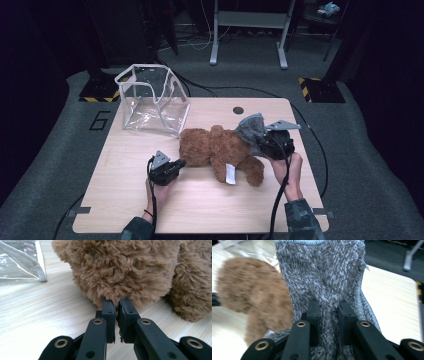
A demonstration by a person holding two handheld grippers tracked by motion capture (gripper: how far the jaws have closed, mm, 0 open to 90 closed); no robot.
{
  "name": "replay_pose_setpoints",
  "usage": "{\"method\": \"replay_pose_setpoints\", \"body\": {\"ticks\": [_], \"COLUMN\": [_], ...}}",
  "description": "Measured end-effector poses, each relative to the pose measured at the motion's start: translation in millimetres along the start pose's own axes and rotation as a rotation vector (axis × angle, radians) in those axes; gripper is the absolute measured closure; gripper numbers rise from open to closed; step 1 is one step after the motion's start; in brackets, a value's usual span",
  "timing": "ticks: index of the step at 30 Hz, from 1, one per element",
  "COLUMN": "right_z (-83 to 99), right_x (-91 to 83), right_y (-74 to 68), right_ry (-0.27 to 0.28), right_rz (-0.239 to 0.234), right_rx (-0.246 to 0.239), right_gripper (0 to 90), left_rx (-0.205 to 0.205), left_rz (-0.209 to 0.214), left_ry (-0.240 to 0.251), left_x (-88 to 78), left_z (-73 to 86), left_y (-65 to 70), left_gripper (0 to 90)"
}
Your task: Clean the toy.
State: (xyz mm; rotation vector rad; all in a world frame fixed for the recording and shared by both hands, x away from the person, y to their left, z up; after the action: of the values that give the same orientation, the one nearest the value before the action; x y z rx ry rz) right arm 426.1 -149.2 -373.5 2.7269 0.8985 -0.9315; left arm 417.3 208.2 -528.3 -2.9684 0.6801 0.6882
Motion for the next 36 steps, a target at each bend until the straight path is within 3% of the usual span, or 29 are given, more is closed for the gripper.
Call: {"method": "replay_pose_setpoints", "body": {"ticks": [2,5,6,9,12,13,16,18,20,23,26,31,32,36], "right_z": [-3.8,-14.1,-19.3,-23.1,-28.5,-28.5,-30.7,-31.7,-31.6,-29.4,-22.8,-17.7,-15.2,-10.4], "right_x": [3.4,17.4,27.1,36.8,63.7,63.7,86.7,95.0,97.9,111.3,117.3,113.2,112.2,111.5], "right_y": [-4.7,-24.1,-36.6,-47.7,-70.6,-70.6,-87.5,-92.0,-96.2,-100.0,-102.3,-103.6,-104.9,-113.4], "right_ry": [-0.004,-0.015,-0.02,-0.027,-0.047,-0.047,-0.062,-0.069,-0.077,-0.07,-0.087,-0.074,-0.076,-0.077], "right_rz": [-0.01,-0.045,-0.074,-0.091,-0.135,-0.135,-0.166,-0.173,-0.171,-0.172,-0.171,-0.188,-0.201,-0.221], "right_rx": [-0.015,-0.043,-0.064,-0.081,-0.1,-0.1,-0.123,-0.158,-0.14,-0.164,-0.148,-0.125,-0.148,-0.159], "right_gripper": [74.8,74.7,74.6,74.6,74.6,74.6,74.5,74.5,74.5,74.5,74.6,74.6,74.6,74.6], "left_rx": [-0.003,0.002,0.002,0.004,0.019,0.019,0.016,0.021,0.029,0.04,0.043,0.054,0.054,0.051], "left_rz": [-0.001,-0.004,0.003,-0.002,0.003,0.003,0.002,-0.001,-0.004,-0.003,-0.001,0.001,0.001,0.001], "left_ry": [0.01,0.016,0.014,0.024,0.02,0.02,0.029,0.03,0.036,0.032,0.031,0.035,0.036,0.044], "left_x": [-0.3,-0.5,-0.8,-0.6,-1.5,-1.5,-1.8,-1.8,-1.7,-2.2,-2.3,-2.7,-2.7,-2.8], "left_z": [0.3,0.4,0.4,0.6,0.6,0.6,0.8,0.8,1.0,0.9,0.9,0.7,0.7,1.1], "left_y": [0.3,0.3,0.1,0.7,1.0,1.0,2.2,2.4,3.3,3.2,3.3,3.2,3.3,4.0], "left_gripper": [84.5,84.8,84.8,85.0,86.2,86.3,86.7,87.1,87.2,87.8,87.8,87.8,87.8,87.8]}}
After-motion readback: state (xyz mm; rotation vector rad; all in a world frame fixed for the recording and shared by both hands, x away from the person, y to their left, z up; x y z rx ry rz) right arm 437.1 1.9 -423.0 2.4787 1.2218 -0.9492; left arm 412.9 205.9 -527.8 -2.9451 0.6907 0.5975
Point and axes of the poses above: each handheld gripper's, and its own axes: x roughly forward along the jaws, z roughly out of its underside, y roughly to its right, the point moved 1 cm from there along x, roughly forward along the jaws, and after that the axes turned 12 degrees about -z, right-handed, at the moved point
